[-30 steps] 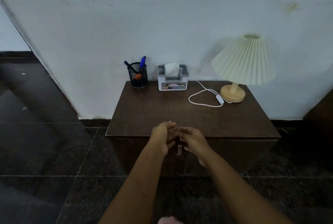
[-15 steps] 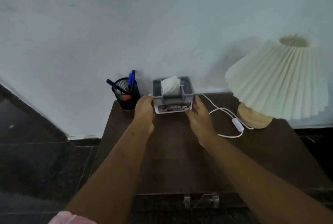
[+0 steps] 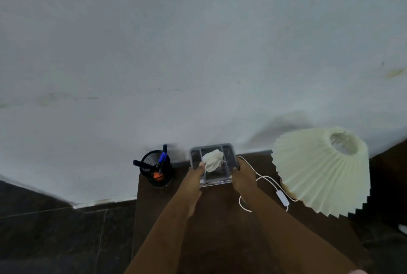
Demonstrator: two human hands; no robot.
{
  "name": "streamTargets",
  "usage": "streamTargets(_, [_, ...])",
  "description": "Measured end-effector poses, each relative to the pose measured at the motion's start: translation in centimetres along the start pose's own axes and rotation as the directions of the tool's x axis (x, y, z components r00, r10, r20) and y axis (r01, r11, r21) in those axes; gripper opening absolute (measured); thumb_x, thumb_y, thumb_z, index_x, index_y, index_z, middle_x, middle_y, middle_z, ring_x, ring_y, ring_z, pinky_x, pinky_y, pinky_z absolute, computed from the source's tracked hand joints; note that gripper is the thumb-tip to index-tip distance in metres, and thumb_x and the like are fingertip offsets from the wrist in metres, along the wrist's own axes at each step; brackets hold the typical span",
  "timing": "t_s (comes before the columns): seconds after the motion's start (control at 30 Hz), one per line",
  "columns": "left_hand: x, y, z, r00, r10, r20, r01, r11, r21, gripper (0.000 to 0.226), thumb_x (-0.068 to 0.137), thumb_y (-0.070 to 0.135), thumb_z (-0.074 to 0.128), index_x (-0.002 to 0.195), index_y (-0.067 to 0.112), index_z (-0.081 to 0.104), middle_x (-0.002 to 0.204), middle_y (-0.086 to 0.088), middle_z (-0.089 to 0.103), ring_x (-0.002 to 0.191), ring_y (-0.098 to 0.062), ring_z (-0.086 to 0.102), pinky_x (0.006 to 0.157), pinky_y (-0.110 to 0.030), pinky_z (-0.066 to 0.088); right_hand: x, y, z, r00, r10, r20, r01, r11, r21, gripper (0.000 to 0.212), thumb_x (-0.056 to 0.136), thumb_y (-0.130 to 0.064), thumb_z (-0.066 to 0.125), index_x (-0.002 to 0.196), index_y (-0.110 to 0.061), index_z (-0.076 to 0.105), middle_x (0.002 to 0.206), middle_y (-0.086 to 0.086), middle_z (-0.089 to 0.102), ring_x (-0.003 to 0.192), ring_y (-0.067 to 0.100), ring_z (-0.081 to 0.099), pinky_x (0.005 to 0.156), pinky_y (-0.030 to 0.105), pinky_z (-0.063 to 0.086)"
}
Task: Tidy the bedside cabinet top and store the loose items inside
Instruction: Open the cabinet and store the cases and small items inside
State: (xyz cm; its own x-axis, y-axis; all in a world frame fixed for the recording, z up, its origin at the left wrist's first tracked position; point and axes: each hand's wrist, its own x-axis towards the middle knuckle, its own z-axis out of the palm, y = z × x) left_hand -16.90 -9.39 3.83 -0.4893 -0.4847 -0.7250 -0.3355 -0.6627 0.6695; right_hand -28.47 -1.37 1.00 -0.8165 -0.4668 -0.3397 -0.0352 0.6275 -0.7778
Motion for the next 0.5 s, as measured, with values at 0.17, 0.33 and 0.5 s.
streamTargets(0.17, [0.1, 0.4, 1.7, 0.998, -0.042, 0.045, 0.045, 0.998, -0.051, 0.065, 0.092, 0.047, 0.05, 0.148, 0.021, 0.029, 0.156, 0.004, 0.027, 0.142, -0.016, 0.028, 0.114, -0.038, 0.024, 0.7, 0.7, -2.1, 0.995, 0.073, -0.071, -0.074, 0.997, -0.013, 0.041, 0.087, 0.005, 0.041, 0.117, -0.011, 0.064, 0.111, 0.015, 0.067, 0.09, 0.026, 0.056, 0.073, 0.024, 0.036])
streamTargets(0.33, [0.2, 0.8, 2.4, 0.998, -0.061, 0.024, 0.062, 0.996, -0.066, 0.063, 0.093, 0.045, 0.048, 0.148, 0.02, 0.029, 0.156, 0.0, 0.027, 0.144, -0.018, 0.025, 0.114, -0.038, 0.025, 1.8, 1.2, -2.7, 0.997, 0.068, -0.026, -0.069, 0.997, -0.038, 0.04, 0.091, 0.003, 0.042, 0.124, -0.011, 0.061, 0.117, 0.016, 0.065, 0.103, 0.029, 0.059, 0.077, 0.023, 0.037])
streamTargets(0.5, [-0.5, 0.3, 0.1, 0.995, -0.065, -0.077, 0.055, 0.989, -0.135, 0.055, 0.095, 0.038, 0.049, 0.145, 0.021, 0.034, 0.152, 0.001, 0.034, 0.14, -0.017, 0.032, 0.109, -0.039, 0.031, 0.8, 1.0, -2.0, 0.978, 0.199, -0.068, -0.194, 0.979, 0.068, 0.049, 0.099, -0.013, 0.039, 0.146, -0.007, 0.03, 0.145, 0.018, 0.042, 0.132, 0.034, 0.042, 0.105, 0.037, 0.034])
